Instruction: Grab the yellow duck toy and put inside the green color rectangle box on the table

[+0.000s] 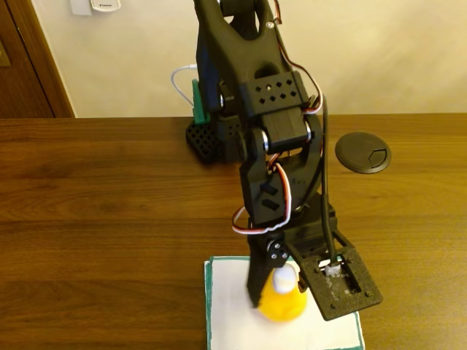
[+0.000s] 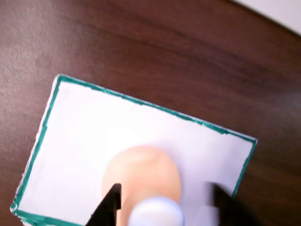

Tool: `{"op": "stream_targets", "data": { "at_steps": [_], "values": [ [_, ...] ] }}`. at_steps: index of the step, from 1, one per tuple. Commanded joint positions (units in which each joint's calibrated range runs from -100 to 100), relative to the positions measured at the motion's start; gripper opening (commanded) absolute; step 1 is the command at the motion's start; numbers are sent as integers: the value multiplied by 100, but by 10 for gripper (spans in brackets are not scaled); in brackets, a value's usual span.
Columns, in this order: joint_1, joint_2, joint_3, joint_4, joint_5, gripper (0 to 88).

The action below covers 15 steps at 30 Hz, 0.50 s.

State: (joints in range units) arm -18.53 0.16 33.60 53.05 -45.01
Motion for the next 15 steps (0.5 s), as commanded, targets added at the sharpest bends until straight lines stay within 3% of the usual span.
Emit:
{"op": "stream_targets", "data": {
  "at_steps": [1,7,12,15],
  "values": [
    [-16,-457,-315,221,-24,365],
    [237,-2403,-251,1602,5,366],
    [446,-4402,423,2744,-254,353],
    [620,-5476,1770,2752,-552,122]
  ]
}}
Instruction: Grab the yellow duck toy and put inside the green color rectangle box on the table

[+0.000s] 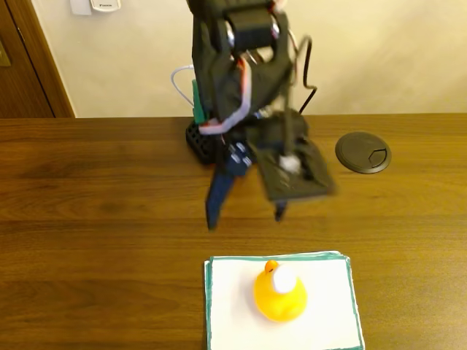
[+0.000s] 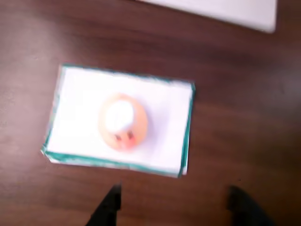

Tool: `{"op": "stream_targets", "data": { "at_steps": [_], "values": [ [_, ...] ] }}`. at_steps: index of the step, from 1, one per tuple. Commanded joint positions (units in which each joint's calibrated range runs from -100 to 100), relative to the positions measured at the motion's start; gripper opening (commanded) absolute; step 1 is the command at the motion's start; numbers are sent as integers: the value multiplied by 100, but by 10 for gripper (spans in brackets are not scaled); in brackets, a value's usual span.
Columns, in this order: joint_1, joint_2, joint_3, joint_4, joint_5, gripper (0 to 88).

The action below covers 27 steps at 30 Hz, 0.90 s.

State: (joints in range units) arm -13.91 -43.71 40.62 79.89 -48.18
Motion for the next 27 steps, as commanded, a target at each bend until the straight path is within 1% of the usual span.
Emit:
{"op": "stream_targets", "data": {
  "at_steps": [1,2,3,6,9,12,14,15,17,21,22,27],
  "values": [
    [245,-1395,1559,-60,-269,76],
    [350,-1614,1932,-145,-278,22],
    [437,-1744,2233,-213,-278,3],
    [716,-1937,2797,-230,-274,3],
    [1160,-2879,3662,-247,-186,3],
    [1648,-4337,4581,204,-78,3],
    [1875,-5332,5036,707,-29,3],
    [2005,-5621,5164,843,68,2],
    [2023,-5621,5264,809,107,2],
    [1805,-5621,5792,119,440,2],
    [1718,-5621,5929,8,444,2],
    [1788,-5621,5929,196,425,8]
  ]
}}
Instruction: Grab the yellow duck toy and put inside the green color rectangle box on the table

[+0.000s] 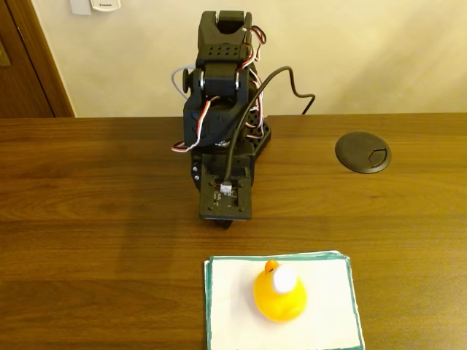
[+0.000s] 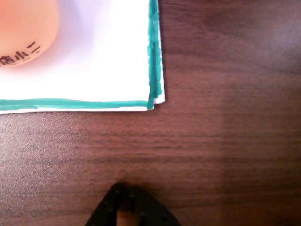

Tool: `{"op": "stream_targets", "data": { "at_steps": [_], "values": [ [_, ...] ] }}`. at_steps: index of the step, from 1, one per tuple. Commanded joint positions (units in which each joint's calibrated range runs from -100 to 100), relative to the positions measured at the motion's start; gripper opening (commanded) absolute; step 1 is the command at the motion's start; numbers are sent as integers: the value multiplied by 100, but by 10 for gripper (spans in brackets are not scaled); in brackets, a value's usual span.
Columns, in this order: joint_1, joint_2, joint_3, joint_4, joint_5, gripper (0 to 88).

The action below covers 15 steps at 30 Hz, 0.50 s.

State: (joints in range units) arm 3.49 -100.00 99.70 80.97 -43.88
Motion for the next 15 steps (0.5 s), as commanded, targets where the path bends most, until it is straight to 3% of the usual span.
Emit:
{"op": "stream_targets", "data": {
  "at_steps": [1,6,15],
  "values": [
    [39,9,21,139,0,9],
    [-745,0,21,352,-230,20],
    [-789,0,21,352,-230,20]
  ]
}}
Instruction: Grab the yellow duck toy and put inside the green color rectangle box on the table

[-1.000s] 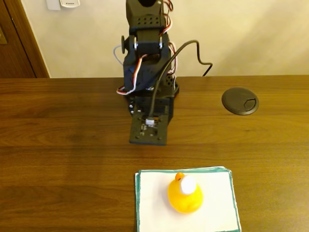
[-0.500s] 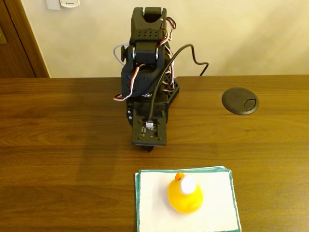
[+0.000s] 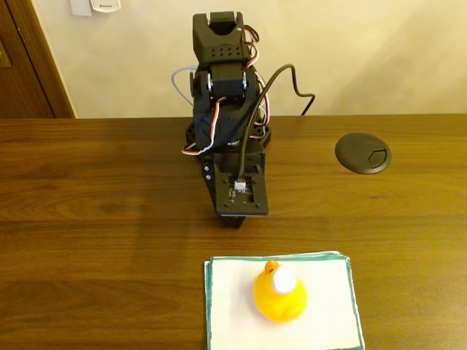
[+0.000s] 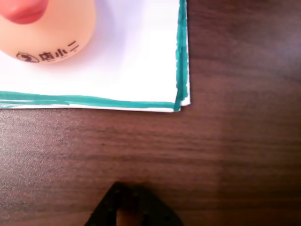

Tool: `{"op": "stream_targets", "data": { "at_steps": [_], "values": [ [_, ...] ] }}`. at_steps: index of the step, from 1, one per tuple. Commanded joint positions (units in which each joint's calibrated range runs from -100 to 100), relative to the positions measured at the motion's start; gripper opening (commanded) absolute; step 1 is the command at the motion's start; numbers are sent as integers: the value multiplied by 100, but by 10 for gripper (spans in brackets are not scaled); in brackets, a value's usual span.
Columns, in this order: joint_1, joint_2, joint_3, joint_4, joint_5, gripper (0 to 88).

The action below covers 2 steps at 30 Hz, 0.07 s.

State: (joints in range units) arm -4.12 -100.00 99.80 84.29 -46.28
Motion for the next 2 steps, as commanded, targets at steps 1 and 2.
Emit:
{"op": "stream_targets", "data": {
  "at_steps": [1,2],
  "values": [
    [-28,0,11,21,10,20],
    [-28,0,11,21,10,20]
  ]
}}
